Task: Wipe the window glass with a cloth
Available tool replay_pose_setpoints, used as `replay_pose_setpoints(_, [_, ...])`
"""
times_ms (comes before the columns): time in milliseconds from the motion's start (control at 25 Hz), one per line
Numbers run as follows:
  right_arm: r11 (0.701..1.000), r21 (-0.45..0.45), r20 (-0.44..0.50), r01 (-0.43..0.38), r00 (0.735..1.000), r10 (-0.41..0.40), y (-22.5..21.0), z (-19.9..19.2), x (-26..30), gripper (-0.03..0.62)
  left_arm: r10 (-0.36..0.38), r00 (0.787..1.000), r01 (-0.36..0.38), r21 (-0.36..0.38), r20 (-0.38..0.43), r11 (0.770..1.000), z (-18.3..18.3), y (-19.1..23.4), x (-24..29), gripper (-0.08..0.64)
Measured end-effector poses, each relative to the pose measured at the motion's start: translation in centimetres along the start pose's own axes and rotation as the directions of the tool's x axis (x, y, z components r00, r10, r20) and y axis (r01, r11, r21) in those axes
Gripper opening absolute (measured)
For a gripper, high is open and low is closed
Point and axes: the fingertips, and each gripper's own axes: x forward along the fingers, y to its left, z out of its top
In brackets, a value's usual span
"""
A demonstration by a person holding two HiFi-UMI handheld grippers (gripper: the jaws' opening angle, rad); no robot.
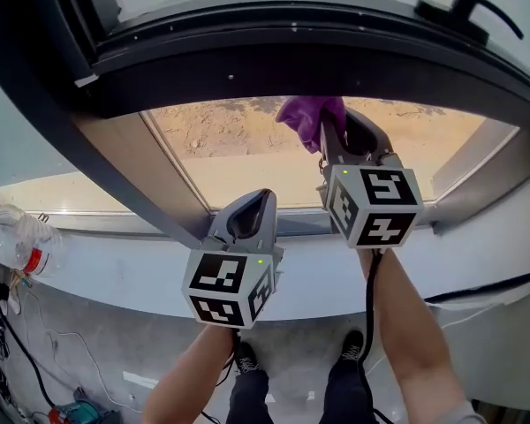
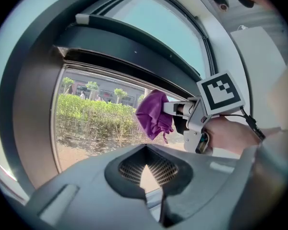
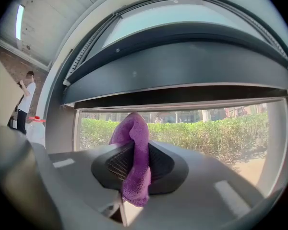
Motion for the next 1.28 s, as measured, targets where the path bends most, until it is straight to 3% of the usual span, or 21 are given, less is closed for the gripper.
replay_pose_setpoints(440, [0.983, 0.032, -0.018, 0.179, 0.984, -0.178, -15.9, -0.4, -6.1, 0.089, -0.167, 0.985, 0.169, 0.033, -0.054, 0.985, -1.5, -12.4, 6.8, 0.0])
replay_pose_setpoints(800, [0.961, 0.036, -0.013, 0.273, 0.962, -0.272, -28.0, -0.6, -10.3, 0.089, -0.266, 0.962, 0.269, 0.054, -0.06, 0.962, -1.7, -21.8, 13.1, 0.0])
replay_pose_setpoints(1080, [0.925, 0.052, -0.011, 0.377, 0.926, -0.377, -35.9, -1.0, -13.3, 0.089, -0.322, 0.943, 0.327, 0.04, -0.088, 0.944, -2.9, -26.6, 16.5, 0.0])
replay_pose_setpoints(1280, [0.872, 0.062, -0.018, 0.486, 0.874, -0.486, -40.9, -1.3, -15.0, 0.089, -0.35, 0.93, 0.356, 0.04, -0.111, 0.934, -3.7, -28.7, 18.0, 0.0])
